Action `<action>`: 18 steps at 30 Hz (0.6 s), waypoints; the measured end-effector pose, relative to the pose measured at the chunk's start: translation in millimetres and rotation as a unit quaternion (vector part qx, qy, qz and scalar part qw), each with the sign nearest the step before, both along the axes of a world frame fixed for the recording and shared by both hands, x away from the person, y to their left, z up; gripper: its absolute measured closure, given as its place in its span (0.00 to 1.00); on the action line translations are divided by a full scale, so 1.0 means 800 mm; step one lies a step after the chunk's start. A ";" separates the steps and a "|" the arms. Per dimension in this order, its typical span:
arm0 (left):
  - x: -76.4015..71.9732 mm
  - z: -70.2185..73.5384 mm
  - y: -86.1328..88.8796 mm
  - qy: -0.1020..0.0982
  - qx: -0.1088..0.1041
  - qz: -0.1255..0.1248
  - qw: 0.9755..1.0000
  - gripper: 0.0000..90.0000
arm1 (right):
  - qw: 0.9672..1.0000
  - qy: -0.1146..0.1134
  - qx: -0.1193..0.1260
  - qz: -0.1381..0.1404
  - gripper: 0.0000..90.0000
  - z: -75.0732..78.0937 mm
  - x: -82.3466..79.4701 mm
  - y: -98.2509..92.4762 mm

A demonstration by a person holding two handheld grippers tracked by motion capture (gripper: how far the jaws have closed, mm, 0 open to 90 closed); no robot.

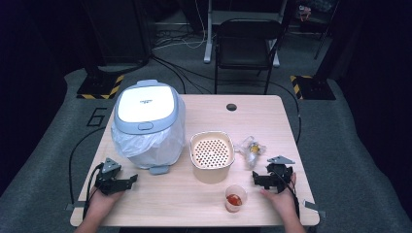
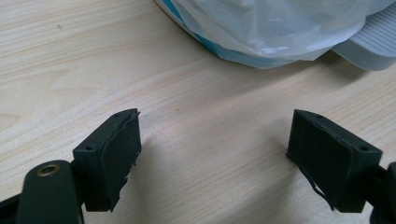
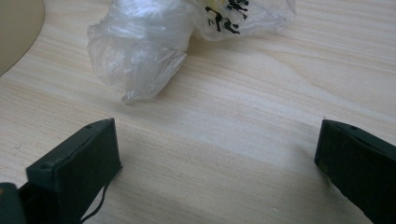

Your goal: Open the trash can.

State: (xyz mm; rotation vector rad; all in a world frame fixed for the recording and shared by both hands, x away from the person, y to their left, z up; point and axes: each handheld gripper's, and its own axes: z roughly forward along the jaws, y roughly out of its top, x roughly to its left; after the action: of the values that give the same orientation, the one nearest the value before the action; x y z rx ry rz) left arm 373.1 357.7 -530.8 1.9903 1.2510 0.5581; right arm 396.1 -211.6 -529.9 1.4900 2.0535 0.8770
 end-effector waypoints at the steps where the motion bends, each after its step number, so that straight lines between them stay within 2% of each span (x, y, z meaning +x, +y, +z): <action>1: 0.000 0.000 0.000 -0.001 0.001 0.000 1.000 0.19 | 1.000 0.000 0.000 0.000 0.00 0.000 0.000 0.000; 6: 0.000 0.000 0.000 0.000 0.000 0.000 1.000 0.19 | 1.000 0.000 0.001 -0.010 0.00 0.000 -0.002 0.003; 8: 0.000 0.000 0.000 0.000 0.000 0.000 1.000 0.19 | 1.000 0.001 0.001 0.006 0.00 0.000 -0.003 0.004; 13: -0.001 0.001 0.001 0.005 -0.001 0.000 1.000 0.21 | 1.000 0.000 0.001 0.008 0.00 0.000 -0.003 0.004; 15: -0.001 0.000 0.001 -0.005 -0.002 0.005 1.000 0.21 | 1.000 0.000 0.000 0.008 0.00 0.000 -0.003 0.004; 18: -0.002 0.000 0.001 -0.007 -0.003 0.003 1.000 0.27 | 1.000 0.000 0.000 0.008 0.00 0.000 -0.003 0.004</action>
State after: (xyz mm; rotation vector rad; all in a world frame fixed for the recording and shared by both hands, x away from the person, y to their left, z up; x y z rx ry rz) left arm 371.2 358.4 -530.4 1.9743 1.2499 0.5688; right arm 393.5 -208.5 -530.0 1.4765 2.0682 0.8839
